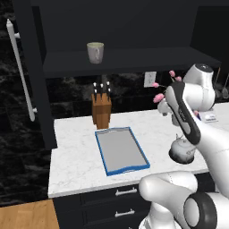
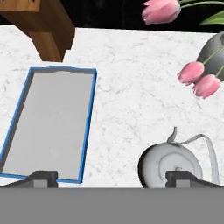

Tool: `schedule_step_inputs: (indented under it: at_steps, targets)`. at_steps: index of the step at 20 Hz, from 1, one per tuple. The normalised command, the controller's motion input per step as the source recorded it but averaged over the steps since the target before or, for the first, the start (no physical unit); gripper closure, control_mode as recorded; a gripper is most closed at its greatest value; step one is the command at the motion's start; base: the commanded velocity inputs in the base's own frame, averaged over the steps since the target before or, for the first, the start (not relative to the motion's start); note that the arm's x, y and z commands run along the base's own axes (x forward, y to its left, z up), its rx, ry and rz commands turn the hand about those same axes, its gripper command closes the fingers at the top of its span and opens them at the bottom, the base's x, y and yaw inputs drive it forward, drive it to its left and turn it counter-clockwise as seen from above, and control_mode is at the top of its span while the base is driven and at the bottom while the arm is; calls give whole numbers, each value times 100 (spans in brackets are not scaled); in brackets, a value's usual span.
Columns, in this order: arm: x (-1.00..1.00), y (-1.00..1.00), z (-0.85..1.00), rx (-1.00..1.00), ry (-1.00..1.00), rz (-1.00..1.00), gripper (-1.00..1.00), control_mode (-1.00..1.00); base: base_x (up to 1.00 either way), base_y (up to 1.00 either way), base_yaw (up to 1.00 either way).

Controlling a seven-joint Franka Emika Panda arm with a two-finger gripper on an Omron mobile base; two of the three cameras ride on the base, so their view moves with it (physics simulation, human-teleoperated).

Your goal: Pick the kettle from the counter and place it on the tray. Then pick the mug from the cabinet and place it on the tray. Then close the cabinet doors.

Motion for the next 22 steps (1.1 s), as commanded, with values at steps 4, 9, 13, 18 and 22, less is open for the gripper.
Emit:
schedule_step_inputs:
  at_steps: [4,9,13,18,22]
  targets:
    - [0,-72,-28,0,8,-3,-100,-100,0,0,0]
    - [0,-69,-28,0,11,-1,-100,-100,0,0,0]
    - [0,-58,-23,0,9,-1,-100,-100,0,0,0]
    - [0,-38,-19,0,7,-4,-100,-100,0,0,0]
    - [0,-19,-17,0,5,-6,-100,-100,0,0,0]
